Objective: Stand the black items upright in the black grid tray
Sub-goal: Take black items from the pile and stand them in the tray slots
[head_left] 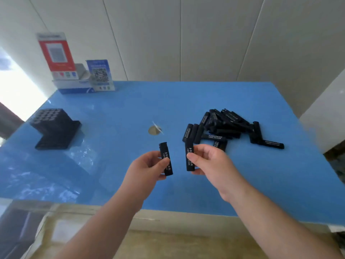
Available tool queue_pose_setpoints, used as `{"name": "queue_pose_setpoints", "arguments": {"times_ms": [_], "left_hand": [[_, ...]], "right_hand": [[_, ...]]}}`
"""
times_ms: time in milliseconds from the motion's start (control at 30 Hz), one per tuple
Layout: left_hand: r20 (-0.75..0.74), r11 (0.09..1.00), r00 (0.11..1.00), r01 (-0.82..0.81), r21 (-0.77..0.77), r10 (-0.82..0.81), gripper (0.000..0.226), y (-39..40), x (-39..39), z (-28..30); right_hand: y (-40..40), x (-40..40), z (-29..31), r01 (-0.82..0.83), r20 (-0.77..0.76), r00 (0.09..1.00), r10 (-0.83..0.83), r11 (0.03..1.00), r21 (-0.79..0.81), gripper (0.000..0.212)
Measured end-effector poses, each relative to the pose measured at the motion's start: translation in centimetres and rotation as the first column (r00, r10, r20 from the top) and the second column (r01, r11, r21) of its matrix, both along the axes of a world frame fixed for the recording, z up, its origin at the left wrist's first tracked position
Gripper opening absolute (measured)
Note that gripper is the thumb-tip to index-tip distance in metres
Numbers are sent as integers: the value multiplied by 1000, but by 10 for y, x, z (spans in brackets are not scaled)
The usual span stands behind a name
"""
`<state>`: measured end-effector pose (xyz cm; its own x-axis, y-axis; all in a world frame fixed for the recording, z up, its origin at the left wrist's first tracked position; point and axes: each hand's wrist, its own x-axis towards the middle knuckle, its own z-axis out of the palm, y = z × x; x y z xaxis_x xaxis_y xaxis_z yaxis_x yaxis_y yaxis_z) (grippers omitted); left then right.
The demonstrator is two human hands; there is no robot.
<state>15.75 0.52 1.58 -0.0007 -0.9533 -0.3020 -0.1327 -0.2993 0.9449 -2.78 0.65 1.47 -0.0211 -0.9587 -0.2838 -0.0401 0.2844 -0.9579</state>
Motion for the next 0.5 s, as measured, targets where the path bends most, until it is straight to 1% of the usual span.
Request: {"name": "queue_pose_setpoints", "arguments": {"times_ms": [300, 433, 500], "left_hand": [[-9, 973, 973, -232, -15, 232, 12, 51, 156, 5], [-33, 960, 960, -279, -35, 278, 15, 68, 215, 9], [-29, 956, 956, -294, -27, 293, 14, 74, 239, 7]], "right_hand": [[17, 153, 7, -216, 16, 976, 216, 976, 3, 9], [22, 209, 11, -329, -20, 944, 328, 944, -22, 7], [21, 232, 12, -353, -20, 936, 352, 935, -31, 10]]}}
